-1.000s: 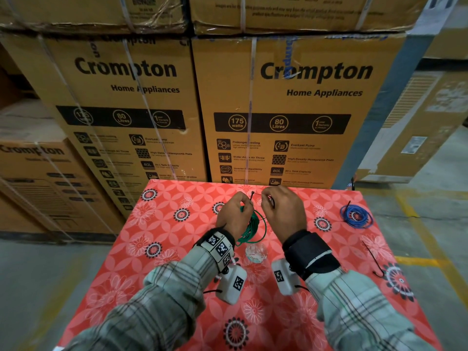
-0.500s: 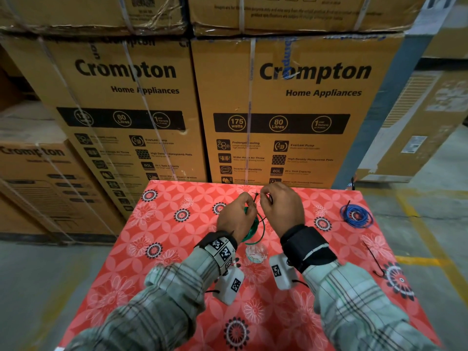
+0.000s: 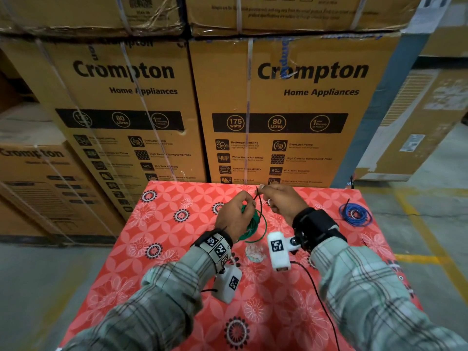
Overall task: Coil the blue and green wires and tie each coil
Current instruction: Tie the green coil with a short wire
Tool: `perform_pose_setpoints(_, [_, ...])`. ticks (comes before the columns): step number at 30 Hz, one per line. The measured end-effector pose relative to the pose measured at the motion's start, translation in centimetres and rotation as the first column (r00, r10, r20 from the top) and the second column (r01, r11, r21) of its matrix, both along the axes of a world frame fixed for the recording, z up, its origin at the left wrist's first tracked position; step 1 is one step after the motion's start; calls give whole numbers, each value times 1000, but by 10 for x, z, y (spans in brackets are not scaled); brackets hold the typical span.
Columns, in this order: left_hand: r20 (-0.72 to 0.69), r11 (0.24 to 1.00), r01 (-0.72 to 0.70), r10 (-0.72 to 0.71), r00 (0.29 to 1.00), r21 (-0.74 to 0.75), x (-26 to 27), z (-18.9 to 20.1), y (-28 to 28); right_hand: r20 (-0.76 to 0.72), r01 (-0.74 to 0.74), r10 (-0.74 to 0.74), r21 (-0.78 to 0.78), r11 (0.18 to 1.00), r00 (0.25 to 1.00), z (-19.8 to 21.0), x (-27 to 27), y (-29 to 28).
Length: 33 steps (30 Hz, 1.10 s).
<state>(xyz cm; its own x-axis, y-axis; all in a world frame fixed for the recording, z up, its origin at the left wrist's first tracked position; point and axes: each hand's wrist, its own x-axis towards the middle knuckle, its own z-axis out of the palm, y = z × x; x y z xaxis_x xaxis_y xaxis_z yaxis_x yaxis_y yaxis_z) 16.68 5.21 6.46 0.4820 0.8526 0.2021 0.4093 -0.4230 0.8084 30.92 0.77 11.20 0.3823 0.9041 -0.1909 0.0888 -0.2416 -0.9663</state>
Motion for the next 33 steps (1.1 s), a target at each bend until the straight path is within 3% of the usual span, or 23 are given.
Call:
perform_pose_setpoints(5, [23,997,72,-71,997,-37,-2,-2,1,-139,-55,51,-27,998,989,1,9,12])
perform_pose_setpoints(9, [144,975,179,-159,977,-136,-5,5,1,-88,-74,73,-11,997,993,11,11,18])
perform_pose_setpoints(14, [243,941,202,-137,960,-271,-2,10,12,-32,-92,93,53,994,995,17,8,23])
perform_pose_setpoints(23, [190,956,137,-89,978,-259,-4,8,23,224,-212,177,144,967,958,22,-1,16])
perform_pose_setpoints(33, [241,947,229,-173,955,-227,-5,15,12,170,-197,171,150,969,970,24,9,14])
